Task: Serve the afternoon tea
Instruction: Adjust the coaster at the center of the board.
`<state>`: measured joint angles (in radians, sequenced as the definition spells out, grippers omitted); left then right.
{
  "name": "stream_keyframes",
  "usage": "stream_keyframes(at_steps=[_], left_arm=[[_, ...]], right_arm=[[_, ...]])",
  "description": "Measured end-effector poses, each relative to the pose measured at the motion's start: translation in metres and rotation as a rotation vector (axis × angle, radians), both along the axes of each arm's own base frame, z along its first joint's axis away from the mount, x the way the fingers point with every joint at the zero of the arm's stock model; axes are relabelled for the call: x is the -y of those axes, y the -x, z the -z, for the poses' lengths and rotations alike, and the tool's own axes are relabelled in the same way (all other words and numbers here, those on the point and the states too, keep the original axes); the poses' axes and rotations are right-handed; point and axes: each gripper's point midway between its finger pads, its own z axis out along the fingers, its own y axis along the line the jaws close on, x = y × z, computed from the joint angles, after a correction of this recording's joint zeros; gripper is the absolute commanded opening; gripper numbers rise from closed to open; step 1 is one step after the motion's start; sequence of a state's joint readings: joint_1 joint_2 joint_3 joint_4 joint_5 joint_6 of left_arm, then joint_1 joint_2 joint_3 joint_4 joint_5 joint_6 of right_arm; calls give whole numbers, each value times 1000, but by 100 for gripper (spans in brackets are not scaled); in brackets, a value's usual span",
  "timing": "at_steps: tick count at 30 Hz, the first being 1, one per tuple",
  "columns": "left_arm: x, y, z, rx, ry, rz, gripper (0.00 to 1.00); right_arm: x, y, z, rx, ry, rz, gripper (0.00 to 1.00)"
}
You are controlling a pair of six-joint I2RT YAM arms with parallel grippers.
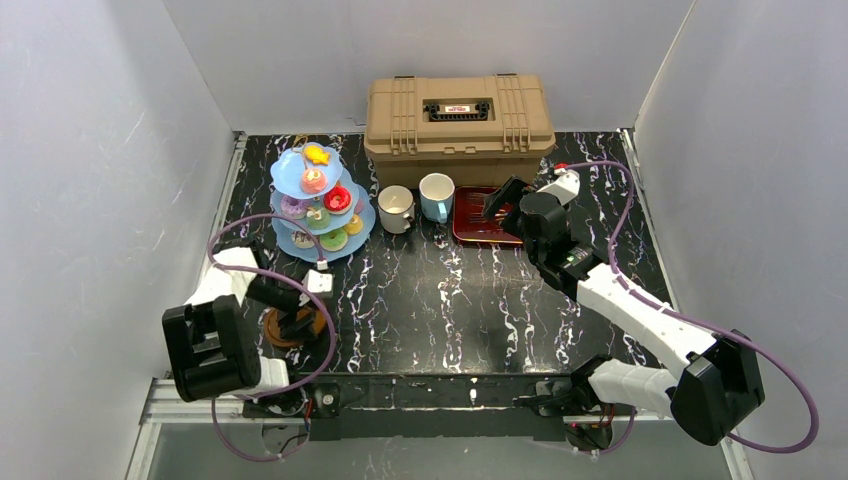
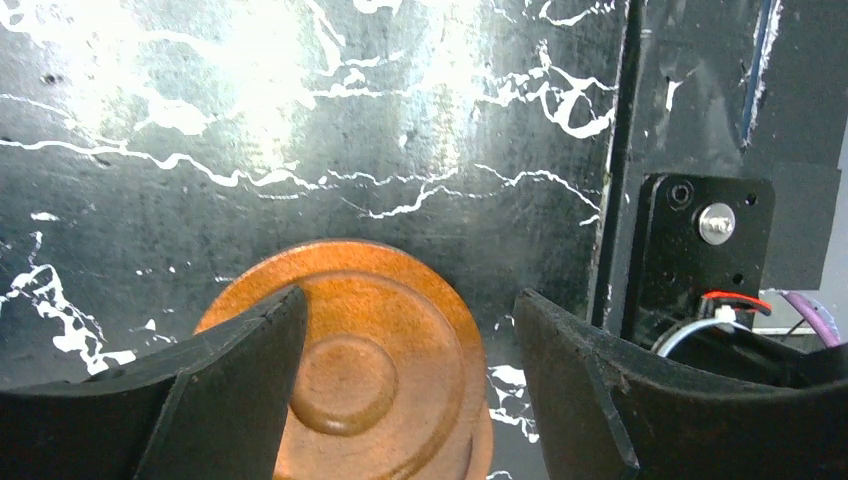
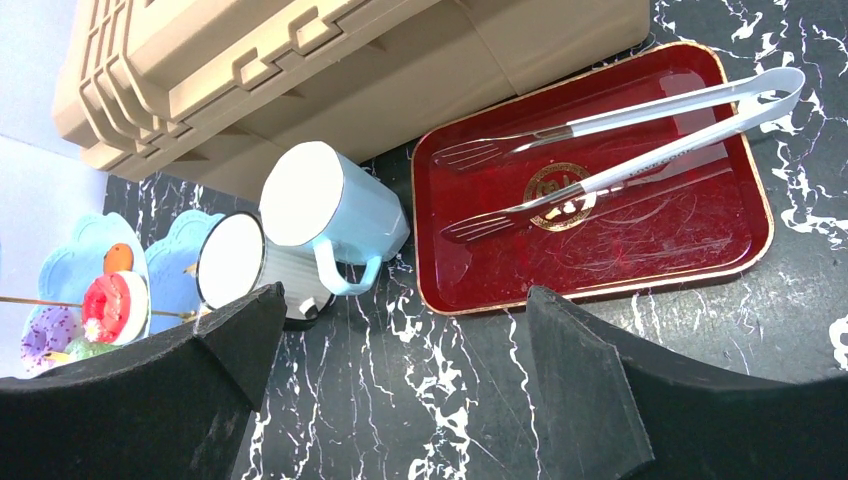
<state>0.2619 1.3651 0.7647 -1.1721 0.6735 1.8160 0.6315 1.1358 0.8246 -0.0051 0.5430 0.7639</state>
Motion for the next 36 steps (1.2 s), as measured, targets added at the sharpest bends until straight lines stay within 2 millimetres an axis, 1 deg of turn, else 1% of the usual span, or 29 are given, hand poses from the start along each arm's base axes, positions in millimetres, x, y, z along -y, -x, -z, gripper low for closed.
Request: stream_keyframes(at_steps=[8, 10, 12, 14, 16, 17, 19, 21, 22, 25, 30, 31, 33, 36], left_arm=[[18, -11, -1, 13, 7, 8, 72], [22, -19, -11, 31, 9, 1, 73], [21, -35, -28, 83, 1, -8, 75], [17, -51, -49, 147, -13, -18, 76], [8, -61, -65, 193, -30, -27, 77], [-2, -65, -72, 210, -48, -41, 76], [-24, -65, -75, 211, -90, -67, 76], [-47, -61, -70, 184, -135, -86, 75], [-55, -59, -65, 170, -152, -86, 74], [-80, -48, -43, 131, -221, -72, 71], [-91, -22, 2, 82, -296, 11, 68], [-91, -20, 7, 82, -303, 21, 68], [-93, -19, 16, 94, -315, 41, 68], [-95, -26, 22, 151, -349, 40, 68]], right_arm=[[0, 0, 0, -1, -6, 3, 98], [0, 0, 0, -2, -9, 4, 99], [-1, 0, 0, -3, -11, 5, 98], [-1, -1, 2, -7, -10, 5, 98], [-2, -1, 5, -14, -9, 4, 98], [-2, -1, 6, -17, -8, 3, 98], [-2, -1, 6, -19, -7, 2, 98], [-2, -1, 6, -18, -9, 3, 98], [-2, -1, 6, -19, -9, 3, 98], [-2, -1, 6, -18, -11, 4, 98], [-2, -1, 6, -18, -11, 4, 98], [-2, -1, 6, -18, -11, 4, 100], [-2, -1, 6, -17, -11, 4, 100], [-2, -1, 6, -17, -12, 5, 100]])
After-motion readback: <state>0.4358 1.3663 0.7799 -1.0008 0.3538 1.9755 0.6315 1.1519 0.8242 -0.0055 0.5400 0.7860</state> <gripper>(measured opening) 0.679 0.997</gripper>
